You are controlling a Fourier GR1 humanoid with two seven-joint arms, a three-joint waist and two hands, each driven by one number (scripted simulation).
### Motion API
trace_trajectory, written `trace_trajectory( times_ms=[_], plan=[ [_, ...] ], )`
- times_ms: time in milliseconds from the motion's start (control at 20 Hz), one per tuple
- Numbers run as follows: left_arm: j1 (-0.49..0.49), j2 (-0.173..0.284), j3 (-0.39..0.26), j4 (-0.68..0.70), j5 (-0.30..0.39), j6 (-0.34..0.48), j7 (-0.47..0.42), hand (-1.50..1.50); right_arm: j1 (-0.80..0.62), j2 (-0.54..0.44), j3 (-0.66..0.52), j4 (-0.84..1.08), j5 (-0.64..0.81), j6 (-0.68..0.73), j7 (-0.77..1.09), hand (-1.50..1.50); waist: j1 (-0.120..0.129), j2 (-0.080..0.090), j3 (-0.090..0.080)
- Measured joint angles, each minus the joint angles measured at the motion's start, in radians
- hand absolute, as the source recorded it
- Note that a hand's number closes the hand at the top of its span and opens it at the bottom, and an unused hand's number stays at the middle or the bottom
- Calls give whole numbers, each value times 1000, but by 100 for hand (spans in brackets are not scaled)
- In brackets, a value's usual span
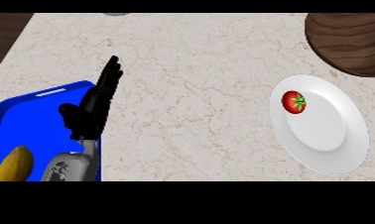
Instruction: Pick the can from the plate and place it in the bowl
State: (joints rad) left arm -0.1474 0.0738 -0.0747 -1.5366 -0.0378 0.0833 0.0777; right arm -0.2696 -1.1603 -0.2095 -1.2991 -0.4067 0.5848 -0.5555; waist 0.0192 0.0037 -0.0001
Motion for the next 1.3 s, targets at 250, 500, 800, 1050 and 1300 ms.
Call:
trace_trajectory(
  times_ms=[250,500,800,1050,1300],
  plan=[
    [-16,-5,-3,-6,1,-7,16,0,-168,32,71,113,123,-27,14,150,13,3,0],
    [-23,-6,-6,-7,0,-15,14,0,-303,73,147,248,332,-126,-66,150,28,8,1],
    [-51,-26,-15,14,-12,-5,18,0,-461,177,228,476,534,-251,-169,150,37,13,1],
    [-60,-21,-12,27,-9,-18,9,0,-537,235,254,687,648,-357,-269,150,48,19,2],
    [-75,-22,-14,27,-10,-22,14,0,-591,268,269,859,725,-435,-344,150,60,26,4]
  ],
)
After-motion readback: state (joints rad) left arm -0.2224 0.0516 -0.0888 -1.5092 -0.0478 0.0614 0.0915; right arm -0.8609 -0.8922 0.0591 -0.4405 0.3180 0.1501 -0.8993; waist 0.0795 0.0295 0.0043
